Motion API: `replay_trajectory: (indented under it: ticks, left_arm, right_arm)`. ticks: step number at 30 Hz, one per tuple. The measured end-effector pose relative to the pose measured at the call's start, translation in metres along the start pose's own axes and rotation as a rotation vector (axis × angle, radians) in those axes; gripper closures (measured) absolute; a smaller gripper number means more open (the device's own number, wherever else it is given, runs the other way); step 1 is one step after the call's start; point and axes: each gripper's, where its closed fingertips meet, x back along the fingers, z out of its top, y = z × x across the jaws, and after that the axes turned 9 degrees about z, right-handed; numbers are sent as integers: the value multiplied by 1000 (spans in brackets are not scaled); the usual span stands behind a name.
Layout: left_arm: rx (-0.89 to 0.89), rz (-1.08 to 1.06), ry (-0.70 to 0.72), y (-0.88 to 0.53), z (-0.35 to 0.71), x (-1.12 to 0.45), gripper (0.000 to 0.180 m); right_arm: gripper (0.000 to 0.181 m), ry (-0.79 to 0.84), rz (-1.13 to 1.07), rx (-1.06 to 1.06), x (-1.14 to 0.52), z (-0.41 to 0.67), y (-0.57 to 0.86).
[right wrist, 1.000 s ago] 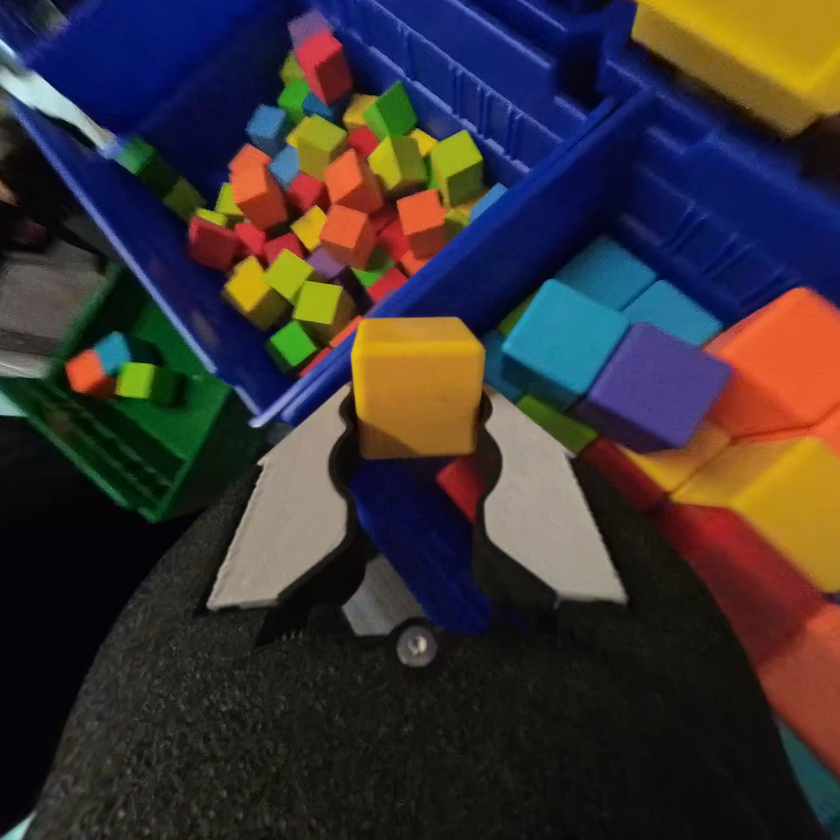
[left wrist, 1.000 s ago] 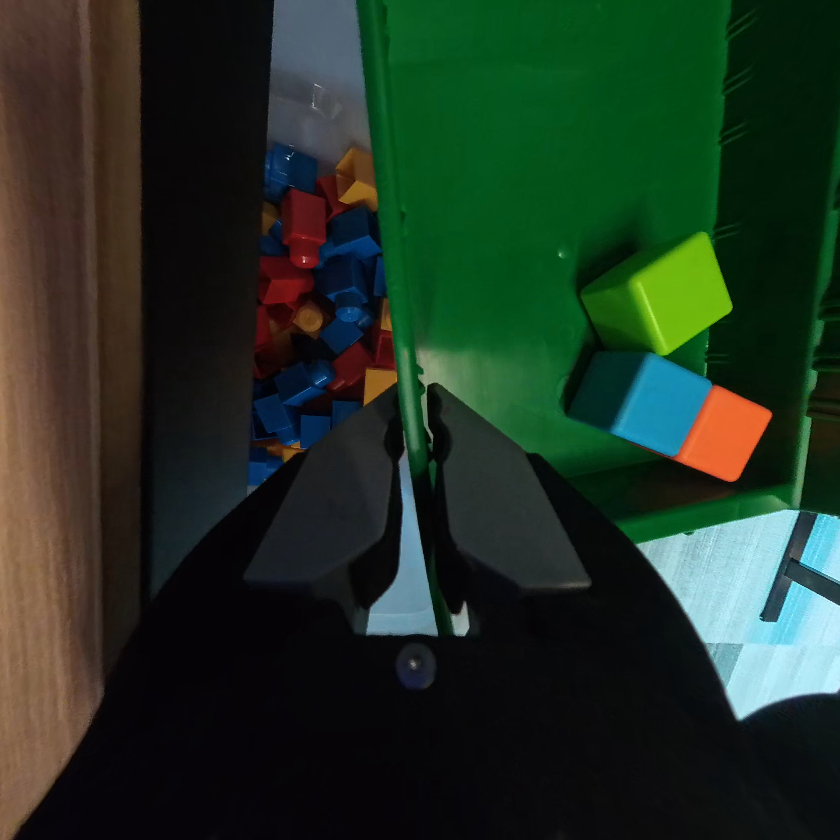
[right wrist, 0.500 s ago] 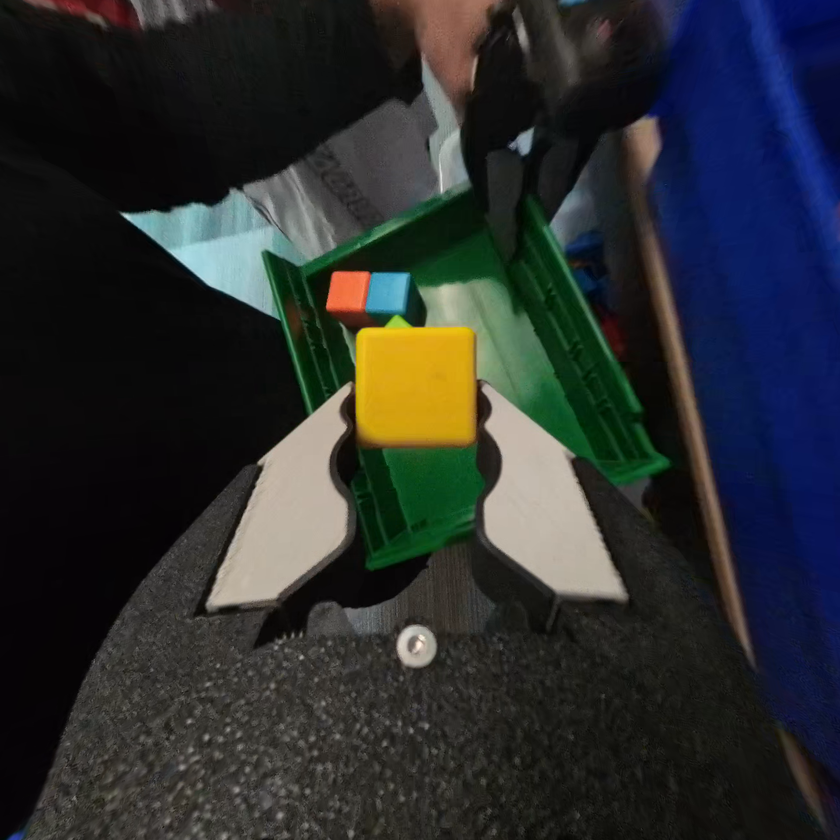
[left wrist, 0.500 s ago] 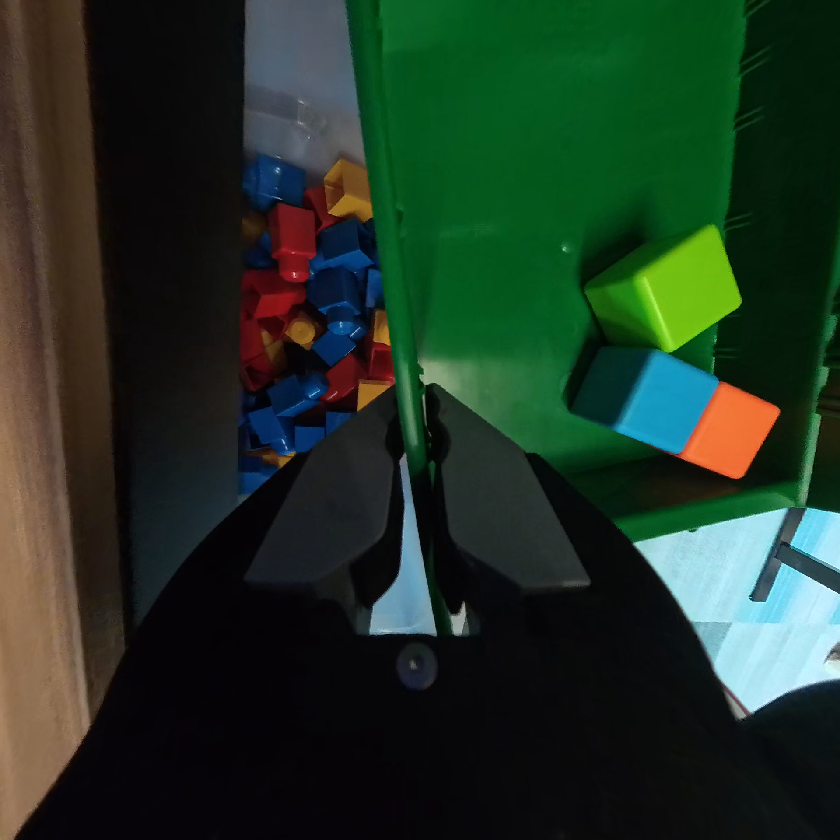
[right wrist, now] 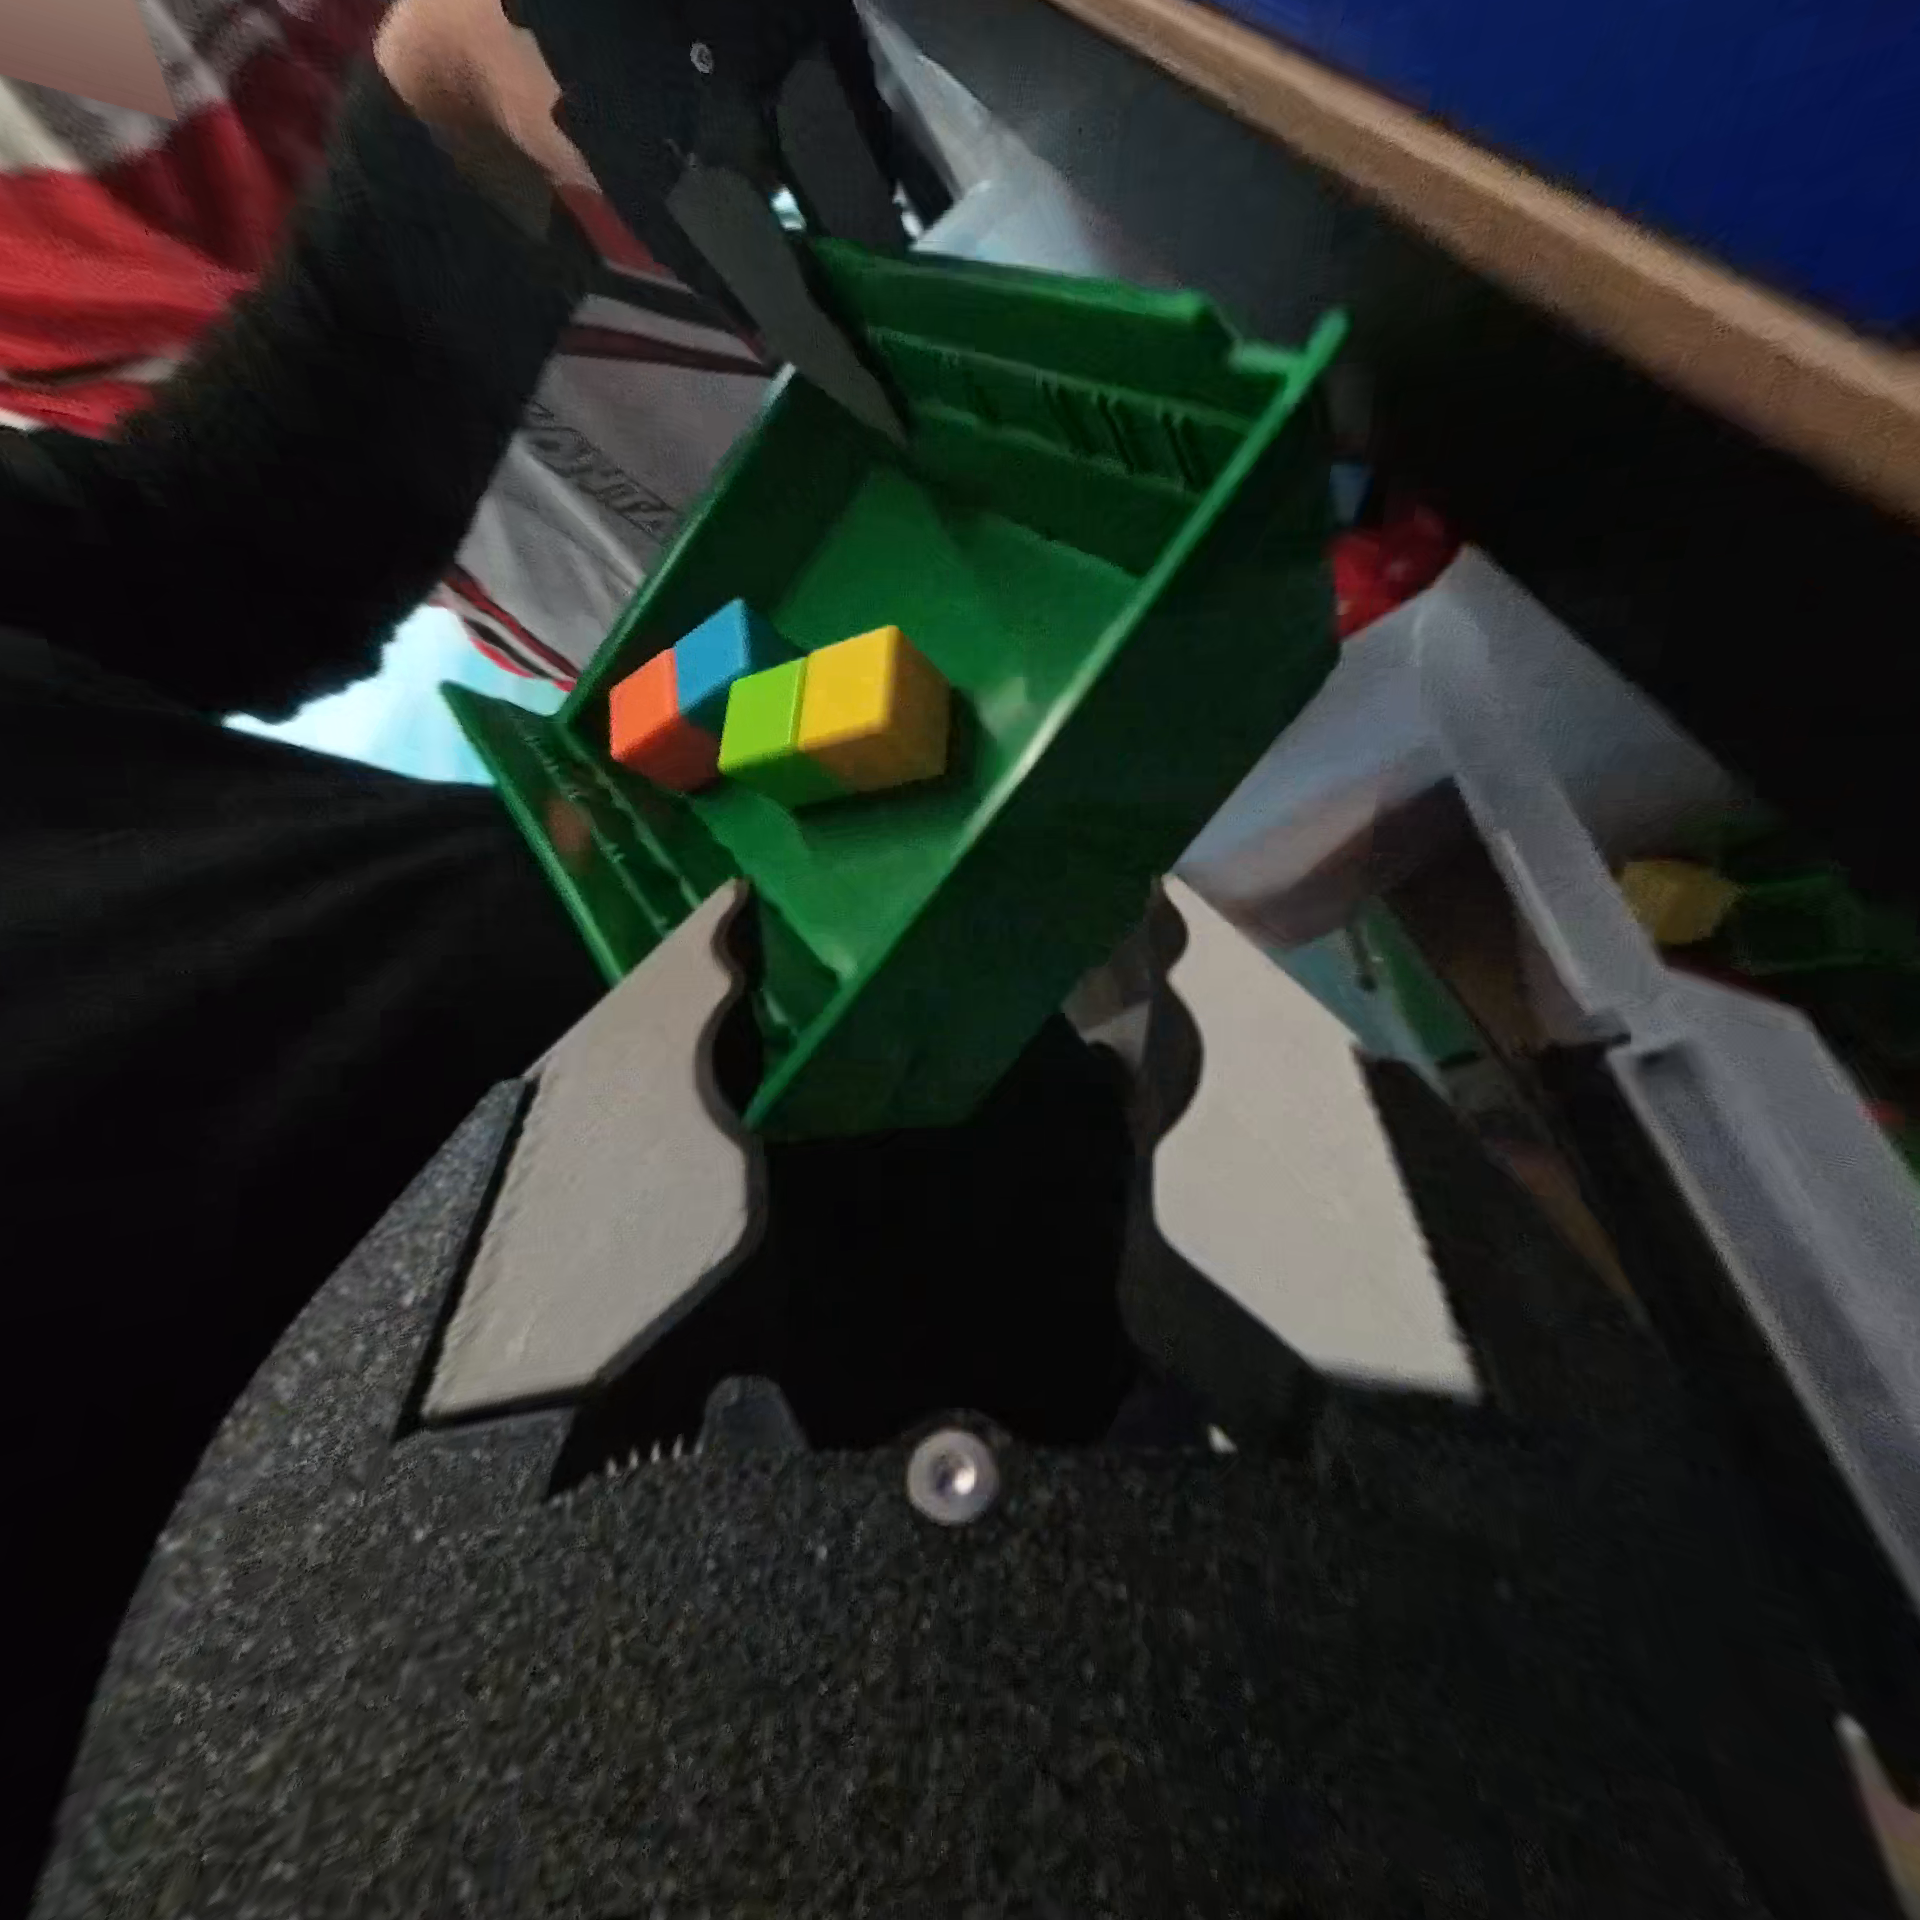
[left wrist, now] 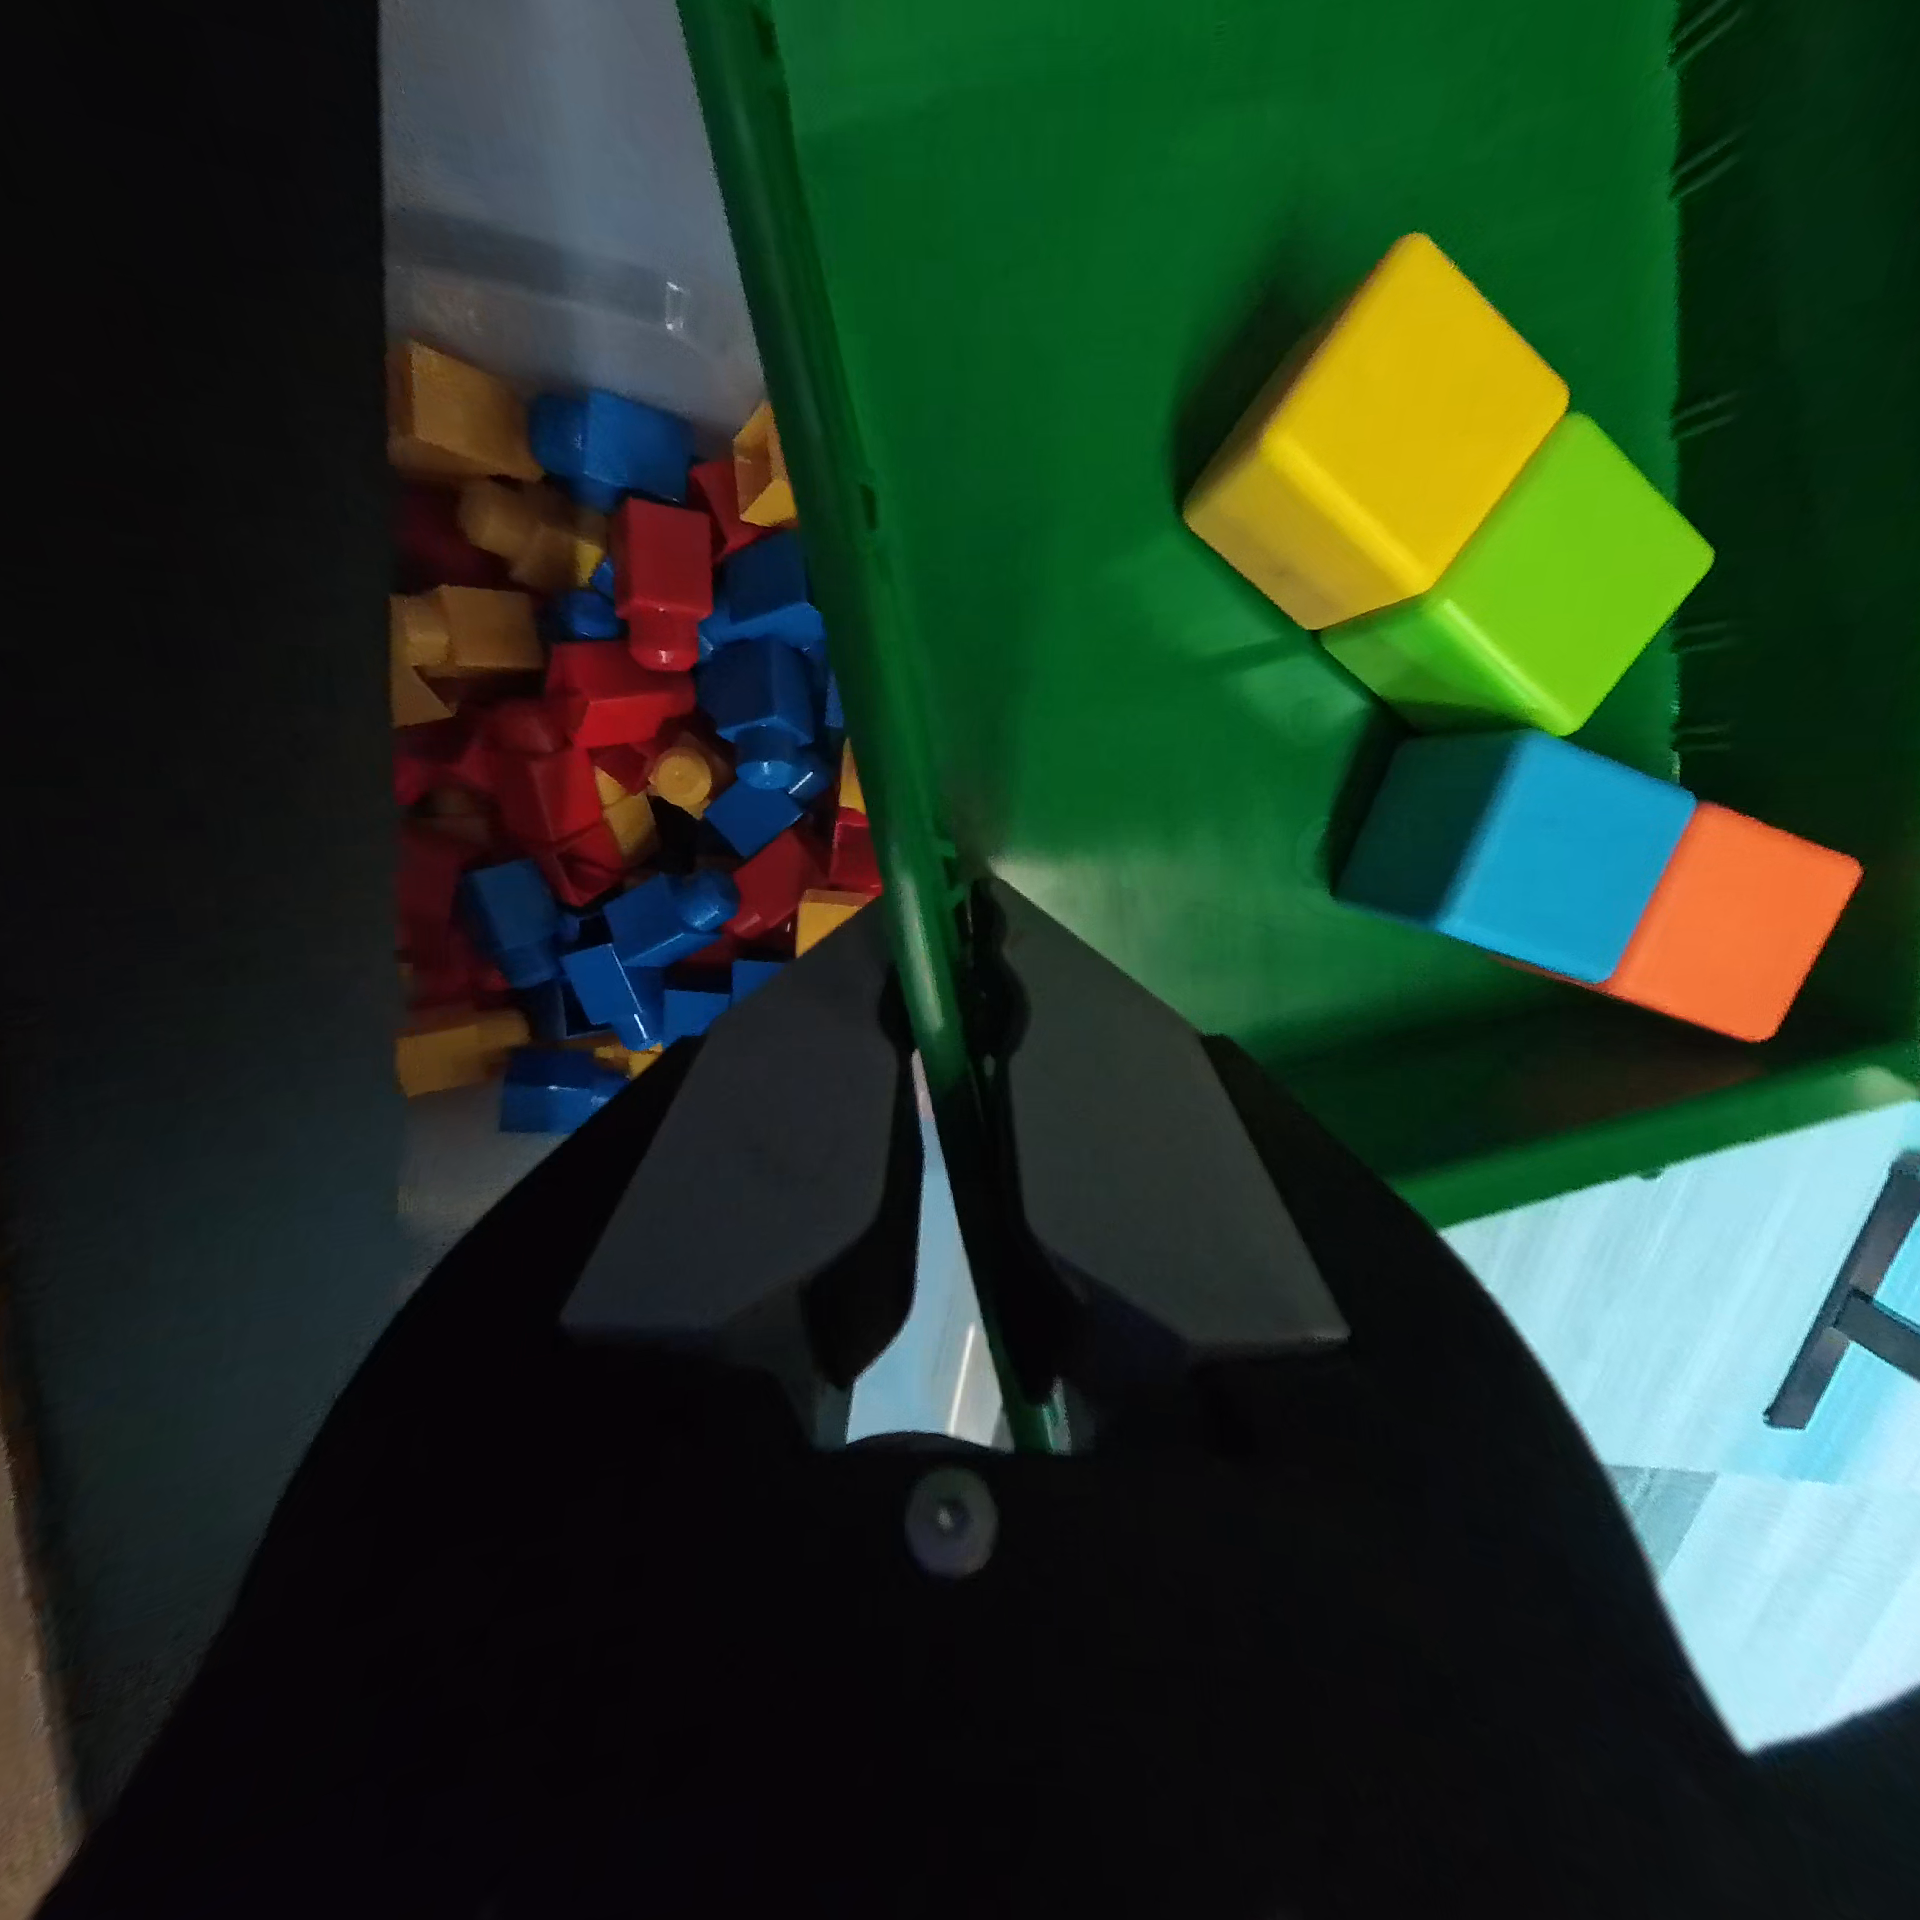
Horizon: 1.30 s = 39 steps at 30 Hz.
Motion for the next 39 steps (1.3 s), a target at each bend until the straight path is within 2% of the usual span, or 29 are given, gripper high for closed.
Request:
replay_trajectory:
  ticks: [3, 6, 8, 10, 12, 14, 18, 25, 29, 34, 37, 39]
  left_arm:
    - [46, 9, 10, 11, 3, -2, 176]
    - [81, 24, 32, 25, 9, -3, 175]
    - [106, 24, 40, 36, 15, -5, 176]
    - [127, 22, 18, 48, 17, -7, 176]
    - [130, 30, -30, 64, 12, -11, 176]
    - [156, 50, -5, 80, 12, -8, 176]
    - [217, 100, 48, 123, 6, -1, 176]
    - [394, 169, 56, 263, -38, 2, 177]
    - [584, 218, 78, 380, -61, 8, 176]
    - [872, 343, 119, 517, -91, 18, 177]
    - [1050, 387, 142, 597, -105, 21, 176]
    - [1149, 427, 152, 643, -112, 25, 177]
  right_arm:
    - [133, -57, 131, -83, 5, -72, 29]
    - [131, -200, 185, -203, -35, -149, 67]
    - [141, -152, 311, -229, -77, -154, 67]
    - [181, -95, 425, -140, -108, -138, 52]
    - [181, -53, 513, -117, -120, -121, 34]
    - [181, 21, 538, -42, -115, -109, 19]
    - [181, -31, 632, 8, -115, -120, -17]
    - [181, -257, 722, 86, -148, -197, -96]
    - [181, -415, 856, 51, -169, -245, -164]
    - [181, -710, 994, 159, -206, -307, -247]
    - [181, -830, 999, 227, -243, -329, -283]
    - [166, -897, 1005, 246, -268, -339, -300]
